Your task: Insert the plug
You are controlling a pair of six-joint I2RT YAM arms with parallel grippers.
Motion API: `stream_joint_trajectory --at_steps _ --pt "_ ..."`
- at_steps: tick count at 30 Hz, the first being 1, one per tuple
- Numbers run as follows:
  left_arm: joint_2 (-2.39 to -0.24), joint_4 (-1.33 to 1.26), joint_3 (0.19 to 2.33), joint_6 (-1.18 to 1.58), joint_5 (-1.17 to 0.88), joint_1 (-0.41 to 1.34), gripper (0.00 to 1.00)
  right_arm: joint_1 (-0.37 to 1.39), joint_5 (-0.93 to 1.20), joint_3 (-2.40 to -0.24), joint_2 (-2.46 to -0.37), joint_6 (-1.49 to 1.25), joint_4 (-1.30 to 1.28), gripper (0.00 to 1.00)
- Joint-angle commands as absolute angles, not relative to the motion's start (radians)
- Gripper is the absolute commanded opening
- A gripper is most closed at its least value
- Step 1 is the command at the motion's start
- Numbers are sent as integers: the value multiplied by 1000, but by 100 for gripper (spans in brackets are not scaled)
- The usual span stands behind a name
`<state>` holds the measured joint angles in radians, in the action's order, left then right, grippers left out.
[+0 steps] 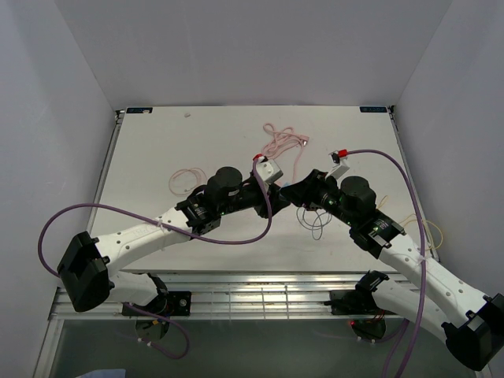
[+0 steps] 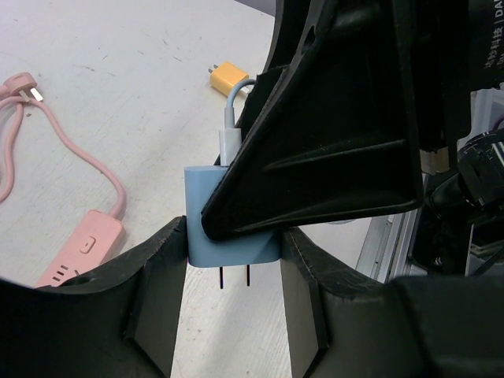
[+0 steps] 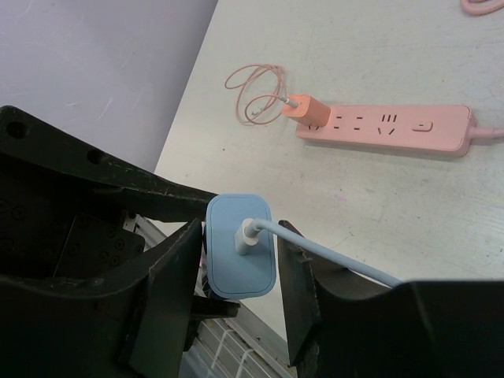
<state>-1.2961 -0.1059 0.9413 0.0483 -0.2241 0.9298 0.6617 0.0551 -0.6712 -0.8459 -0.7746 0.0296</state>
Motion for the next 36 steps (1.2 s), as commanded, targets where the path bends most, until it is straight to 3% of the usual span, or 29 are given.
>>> stream_joint_trajectory --at_steps 1,5,8,9,12,13,15,16,26,31,36 --pt "-1275 -127 973 34 -265 940 2 664 35 -667 -835 -762 81 49" --pt "-1270 -123 966 29 -267 942 3 664 31 -669 -831 -752 77 46" --pt "-1267 -121 965 29 -265 942 2 664 43 -673 -831 -733 78 25" --pt "-1264 -120 963 29 -265 942 4 664 48 -672 -830 -724 84 11" --pt "-1258 -106 971 40 -258 942 25 664 44 -678 -836 -687 71 8" --pt "-1255 -94 974 41 -259 942 53 664 43 -690 -841 -678 63 8" --pt "-1246 -91 971 63 -238 942 89 664 29 -701 -851 -655 43 8" --pt "-1236 -86 969 69 -221 942 98 664 20 -715 -853 -649 32 8" --pt "-1197 331 977 460 319 928 98 647 -136 -843 -954 -511 -46 8" --pt "-1190 509 988 658 282 777 98 569 -81 -989 -1100 -431 -57 8" --pt "-1157 474 931 703 192 547 98 565 -43 -1187 -1276 -362 -58 8"
